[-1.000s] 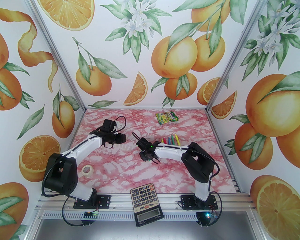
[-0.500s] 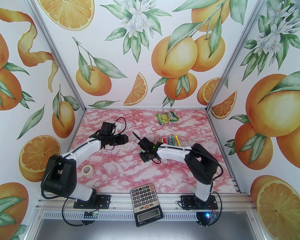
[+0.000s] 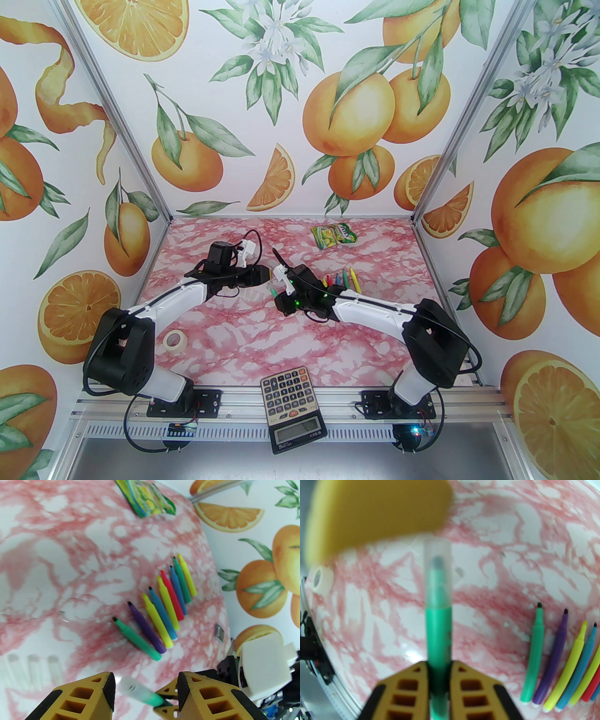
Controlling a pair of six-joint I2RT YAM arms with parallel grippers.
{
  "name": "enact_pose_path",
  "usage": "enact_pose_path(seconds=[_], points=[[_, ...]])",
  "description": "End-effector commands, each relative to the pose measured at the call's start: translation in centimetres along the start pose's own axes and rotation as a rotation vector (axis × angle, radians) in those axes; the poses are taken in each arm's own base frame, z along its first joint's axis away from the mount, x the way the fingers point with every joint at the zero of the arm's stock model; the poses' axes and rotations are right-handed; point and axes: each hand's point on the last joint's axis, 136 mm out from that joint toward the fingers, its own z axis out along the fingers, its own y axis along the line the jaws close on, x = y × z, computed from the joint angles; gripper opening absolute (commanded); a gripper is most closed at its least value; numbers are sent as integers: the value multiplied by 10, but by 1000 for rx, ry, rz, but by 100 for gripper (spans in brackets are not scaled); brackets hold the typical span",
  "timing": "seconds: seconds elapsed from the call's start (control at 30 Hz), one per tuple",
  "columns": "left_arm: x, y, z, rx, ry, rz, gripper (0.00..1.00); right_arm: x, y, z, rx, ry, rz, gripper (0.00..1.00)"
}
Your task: Open the pen caps
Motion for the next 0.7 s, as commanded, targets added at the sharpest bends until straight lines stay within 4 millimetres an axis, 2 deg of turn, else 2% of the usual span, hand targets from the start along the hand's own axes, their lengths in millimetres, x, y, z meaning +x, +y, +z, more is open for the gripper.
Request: enact_pose_path(seconds=[0.0,0.13,0.4,0.67], points=[[-9,-19,4,64,0,36,46,-21,14,-13,-62,-91,-17,15],[-9,-18,7,62,5,32,42,-25,17,-17,-70,-107,-22,15],[-11,-16,9,49,13,20,42,-26,14,-17,-54,-114,-20,14],[-10,1,11,-26,12,-14,45,-27,9,-17,-24,-110,-26,14]])
